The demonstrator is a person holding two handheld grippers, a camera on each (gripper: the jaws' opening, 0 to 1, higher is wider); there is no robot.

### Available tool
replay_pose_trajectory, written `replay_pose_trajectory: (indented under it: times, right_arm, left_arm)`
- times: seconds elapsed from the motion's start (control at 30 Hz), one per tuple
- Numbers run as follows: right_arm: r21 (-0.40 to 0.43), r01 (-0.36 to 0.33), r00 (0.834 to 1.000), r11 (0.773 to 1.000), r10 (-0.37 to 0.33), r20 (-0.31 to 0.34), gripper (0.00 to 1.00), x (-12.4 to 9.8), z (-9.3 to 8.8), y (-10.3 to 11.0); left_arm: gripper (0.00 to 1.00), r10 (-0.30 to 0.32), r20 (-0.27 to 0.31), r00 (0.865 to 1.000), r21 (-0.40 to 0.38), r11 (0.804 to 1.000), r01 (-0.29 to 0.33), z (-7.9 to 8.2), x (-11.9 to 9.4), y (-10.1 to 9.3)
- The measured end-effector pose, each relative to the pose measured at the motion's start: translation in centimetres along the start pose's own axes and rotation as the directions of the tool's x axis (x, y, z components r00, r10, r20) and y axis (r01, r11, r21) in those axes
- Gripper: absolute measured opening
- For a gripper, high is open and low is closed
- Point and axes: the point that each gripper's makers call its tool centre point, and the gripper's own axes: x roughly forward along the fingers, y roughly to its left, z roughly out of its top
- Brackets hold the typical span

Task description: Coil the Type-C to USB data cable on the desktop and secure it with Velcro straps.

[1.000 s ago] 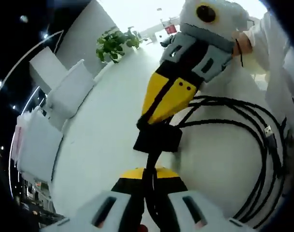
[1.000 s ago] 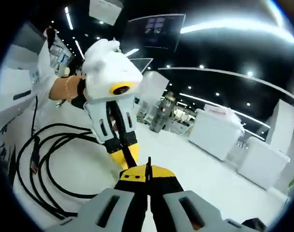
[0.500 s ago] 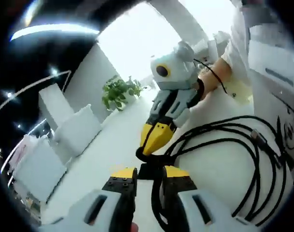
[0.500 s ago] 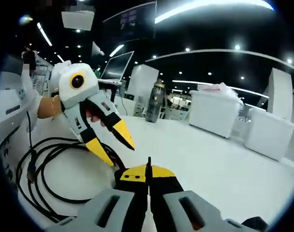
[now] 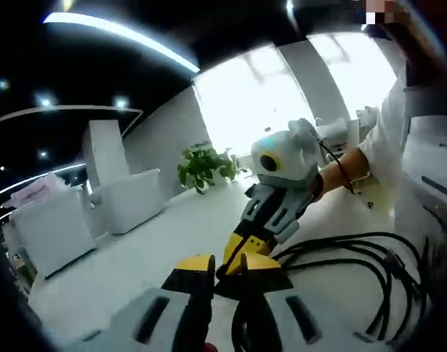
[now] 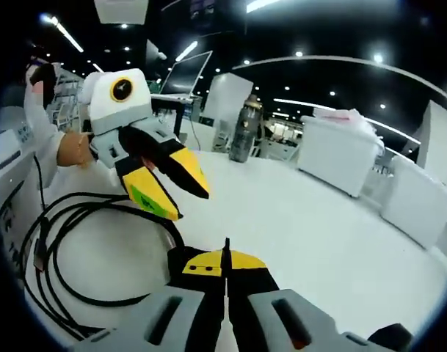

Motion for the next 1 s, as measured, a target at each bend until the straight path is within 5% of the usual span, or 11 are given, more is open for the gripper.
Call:
replay_pose_trajectory:
  times: [0.2,0.37,0.53,0.67,0.73,0.83,0.97,1.0]
  right_arm:
    - [-0.088,-0.060,0.994,0.994,0.051,-0.101,0.00,0.5,-1.1,0.6]
    - [-0.099,-0.065,0.993,0.993,0.054,-0.108,0.00,0.7,-0.9,0.7]
    - [-0.072,-0.026,0.998,0.997,0.022,-0.060,0.02,0.6,-0.8,0.3]
    - [-0.166,0.110,0.993,0.980,-0.101,0.064,0.07,0.0,1.1,-2.3]
    - [-0.011,0.026,0.993,1.000,-0.024,0.111,0.05,-0.1,2.1,-1.7]
    - [0.114,-0.051,0.996,0.992,0.043,0.078,0.01,0.4,1.4,-1.1]
    - [0.129,-0.061,0.997,0.990,0.067,-0.045,0.01,1.3,-2.2,-1.2]
    - [0.135,-0.058,0.998,0.989,0.057,0.018,0.01,1.0,-1.3,-1.5]
  left_arm:
    - [0.13,0.016,-0.020,1.000,-0.029,0.999,-0.016,-0.7,0.6,-0.2]
    - [0.13,0.045,-0.071,0.996,0.026,0.999,-0.043,-2.0,1.2,-0.4]
    - [0.12,0.055,-0.077,0.996,0.053,0.997,-0.051,-2.1,1.4,-0.5]
    - [0.08,0.058,-0.088,0.994,0.076,0.996,-0.051,-2.4,1.3,-0.5]
    - [0.09,0.062,-0.086,0.994,0.079,0.995,-0.055,-2.4,1.3,-0.3]
    - [0.09,0.072,-0.088,0.994,0.084,0.994,-0.065,-2.5,1.2,0.0]
    - [0.09,0.072,-0.084,0.994,0.053,0.996,-0.067,-2.6,1.1,0.0]
    - [0.09,0.072,-0.085,0.994,0.051,0.996,-0.068,-2.7,1.1,0.0]
